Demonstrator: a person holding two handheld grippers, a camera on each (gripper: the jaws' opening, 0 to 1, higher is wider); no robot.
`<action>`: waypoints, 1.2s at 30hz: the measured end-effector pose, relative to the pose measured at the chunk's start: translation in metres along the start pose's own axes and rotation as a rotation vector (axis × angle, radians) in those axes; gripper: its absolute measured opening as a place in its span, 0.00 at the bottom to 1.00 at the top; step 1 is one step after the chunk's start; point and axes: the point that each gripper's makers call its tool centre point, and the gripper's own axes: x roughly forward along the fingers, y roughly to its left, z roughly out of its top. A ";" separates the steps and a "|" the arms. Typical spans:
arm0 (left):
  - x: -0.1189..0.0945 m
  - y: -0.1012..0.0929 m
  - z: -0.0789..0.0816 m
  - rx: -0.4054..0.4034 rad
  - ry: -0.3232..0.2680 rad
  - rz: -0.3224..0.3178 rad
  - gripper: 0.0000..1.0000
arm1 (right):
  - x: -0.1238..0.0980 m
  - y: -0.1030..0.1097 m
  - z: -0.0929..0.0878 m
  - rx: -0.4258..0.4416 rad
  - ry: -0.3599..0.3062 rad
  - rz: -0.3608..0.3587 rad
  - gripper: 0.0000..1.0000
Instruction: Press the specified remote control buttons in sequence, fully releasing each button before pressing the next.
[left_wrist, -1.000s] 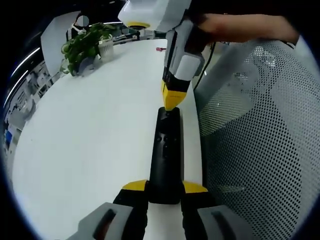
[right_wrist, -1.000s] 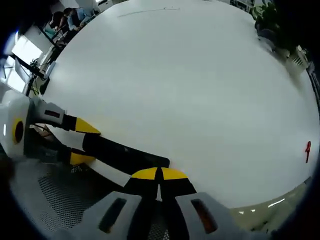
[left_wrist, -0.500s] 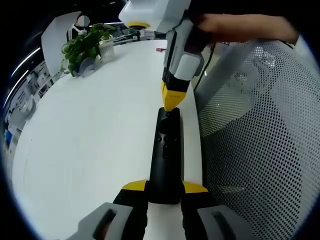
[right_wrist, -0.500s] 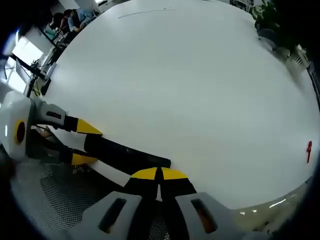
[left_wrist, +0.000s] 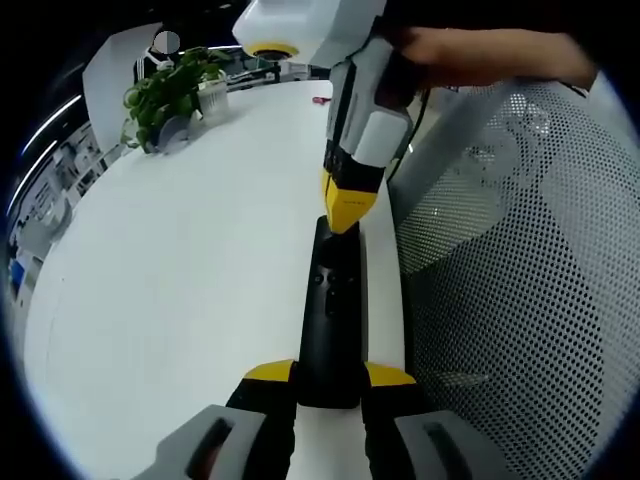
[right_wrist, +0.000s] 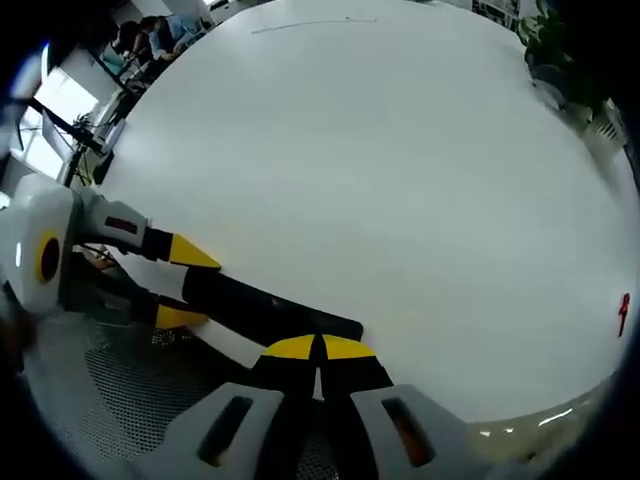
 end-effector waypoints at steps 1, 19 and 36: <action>0.000 0.000 0.000 0.001 0.000 0.000 0.25 | 0.000 0.000 0.001 -0.001 -0.004 -0.001 0.00; 0.000 0.000 0.000 -0.001 -0.005 -0.002 0.25 | -0.001 0.002 0.000 -0.031 -0.013 -0.021 0.00; 0.000 0.000 0.000 0.000 -0.009 -0.004 0.25 | 0.000 0.001 -0.001 -0.064 0.001 -0.024 0.00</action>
